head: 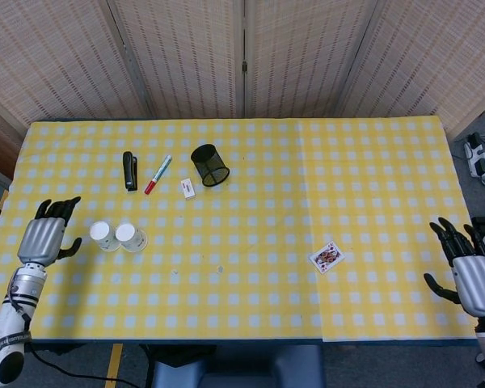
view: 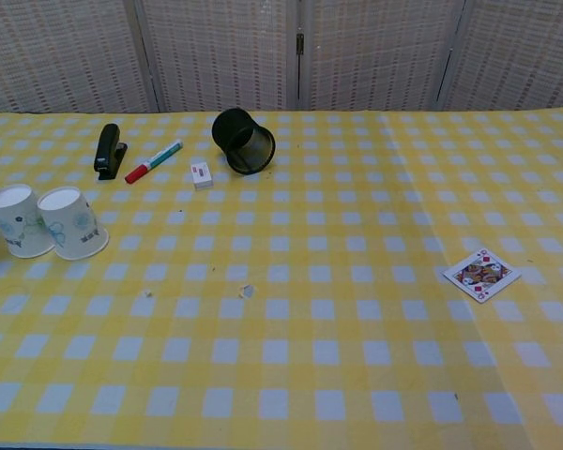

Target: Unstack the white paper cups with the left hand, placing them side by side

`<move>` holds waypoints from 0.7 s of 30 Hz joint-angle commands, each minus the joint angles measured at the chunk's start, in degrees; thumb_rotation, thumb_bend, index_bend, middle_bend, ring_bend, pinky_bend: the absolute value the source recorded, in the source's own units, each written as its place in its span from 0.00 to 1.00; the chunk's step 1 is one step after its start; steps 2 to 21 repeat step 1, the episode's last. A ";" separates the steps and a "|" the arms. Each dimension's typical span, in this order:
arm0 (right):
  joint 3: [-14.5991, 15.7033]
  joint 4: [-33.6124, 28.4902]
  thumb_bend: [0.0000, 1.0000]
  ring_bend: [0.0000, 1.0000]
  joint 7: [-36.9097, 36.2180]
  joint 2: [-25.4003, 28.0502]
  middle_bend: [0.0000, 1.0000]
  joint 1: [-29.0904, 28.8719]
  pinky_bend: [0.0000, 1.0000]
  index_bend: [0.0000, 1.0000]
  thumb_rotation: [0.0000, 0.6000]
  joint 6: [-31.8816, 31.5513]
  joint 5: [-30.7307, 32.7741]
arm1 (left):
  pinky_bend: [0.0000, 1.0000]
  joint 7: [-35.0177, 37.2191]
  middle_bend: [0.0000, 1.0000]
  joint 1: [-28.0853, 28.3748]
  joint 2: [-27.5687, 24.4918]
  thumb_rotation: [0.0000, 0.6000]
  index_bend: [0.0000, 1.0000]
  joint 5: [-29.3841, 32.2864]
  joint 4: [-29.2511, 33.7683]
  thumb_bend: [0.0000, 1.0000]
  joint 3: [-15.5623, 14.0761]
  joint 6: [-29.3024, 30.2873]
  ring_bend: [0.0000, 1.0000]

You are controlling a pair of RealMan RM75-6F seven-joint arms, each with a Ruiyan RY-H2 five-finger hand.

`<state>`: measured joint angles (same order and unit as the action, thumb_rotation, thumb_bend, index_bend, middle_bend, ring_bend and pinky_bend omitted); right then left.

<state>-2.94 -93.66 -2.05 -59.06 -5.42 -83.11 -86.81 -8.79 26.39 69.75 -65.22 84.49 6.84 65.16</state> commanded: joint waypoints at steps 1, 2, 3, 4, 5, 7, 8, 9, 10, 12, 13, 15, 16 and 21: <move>0.18 0.26 0.31 0.17 -0.60 -0.32 0.07 -0.10 0.06 0.07 1.00 0.43 0.00 | 0.06 -0.89 0.16 -4.50 -1.63 1.00 0.07 -1.10 3.76 0.42 -0.72 6.62 0.13; 0.18 0.26 0.31 0.17 -0.60 -0.32 0.07 -0.10 0.06 0.07 1.00 0.43 0.00 | 0.06 -0.89 0.16 -4.50 -1.63 1.00 0.07 -1.10 3.76 0.42 -0.72 6.62 0.13; 0.18 0.26 0.31 0.17 -0.60 -0.32 0.07 -0.10 0.06 0.07 1.00 0.43 0.00 | 0.06 -0.89 0.16 -4.50 -1.63 1.00 0.07 -1.10 3.76 0.42 -0.72 6.62 0.13; 0.18 0.26 0.31 0.17 -0.60 -0.32 0.07 -0.10 0.06 0.07 1.00 0.43 0.00 | 0.06 -0.89 0.16 -4.50 -1.63 1.00 0.07 -1.10 3.76 0.42 -0.72 6.62 0.13; 0.18 0.26 0.31 0.17 -0.60 -0.32 0.07 -0.10 0.06 0.07 1.00 0.43 0.00 | 0.06 -0.89 0.16 -4.50 -1.63 1.00 0.07 -1.10 3.76 0.42 -0.72 6.62 0.13; 0.18 0.26 0.31 0.17 -0.60 -0.32 0.07 -0.10 0.06 0.07 1.00 0.43 0.00 | 0.06 -0.89 0.16 -4.50 -1.63 1.00 0.07 -1.10 3.76 0.42 -0.72 6.62 0.13; 0.18 0.26 0.31 0.17 -0.60 -0.32 0.07 -0.10 0.06 0.07 1.00 0.43 0.00 | 0.06 -0.89 0.16 -4.50 -1.63 1.00 0.07 -1.10 3.76 0.42 -0.72 6.62 0.13; 0.18 0.26 0.31 0.17 -0.60 -0.32 0.07 -0.10 0.06 0.07 1.00 0.43 0.00 | 0.06 -0.89 0.16 -4.50 -1.63 1.00 0.07 -1.10 3.76 0.42 -0.72 6.62 0.13; 0.18 0.26 0.31 0.17 -0.60 -0.32 0.07 -0.10 0.06 0.07 1.00 0.43 0.00 | 0.06 -0.89 0.16 -4.50 -1.63 1.00 0.07 -1.10 3.76 0.42 -0.72 6.62 0.13; 0.18 0.26 0.31 0.17 -0.60 -0.32 0.07 -0.10 0.06 0.07 1.00 0.43 0.00 | 0.06 -0.89 0.16 -4.50 -1.63 1.00 0.07 -1.10 3.76 0.42 -0.72 6.62 0.13; 0.18 0.26 0.31 0.17 -0.60 -0.32 0.07 -0.10 0.06 0.07 1.00 0.43 0.00 | 0.06 -0.89 0.16 -4.50 -1.63 1.00 0.07 -1.10 3.76 0.42 -0.72 6.62 0.13; 0.18 0.26 0.31 0.17 -0.60 -0.32 0.07 -0.10 0.06 0.07 1.00 0.43 0.00 | 0.06 -0.89 0.16 -4.50 -1.63 1.00 0.07 -1.10 3.76 0.42 -0.72 6.62 0.13; 0.18 0.26 0.31 0.17 -0.60 -0.32 0.07 -0.10 0.06 0.07 1.00 0.43 0.00 | 0.06 -0.89 0.16 -4.50 -1.63 1.00 0.07 -1.10 3.76 0.42 -0.72 6.62 0.13; 0.18 0.26 0.31 0.17 -0.60 -0.32 0.07 -0.10 0.06 0.07 1.00 0.43 0.00 | 0.06 -0.89 0.16 -4.50 -1.63 1.00 0.07 -1.10 3.76 0.42 -0.72 6.62 0.13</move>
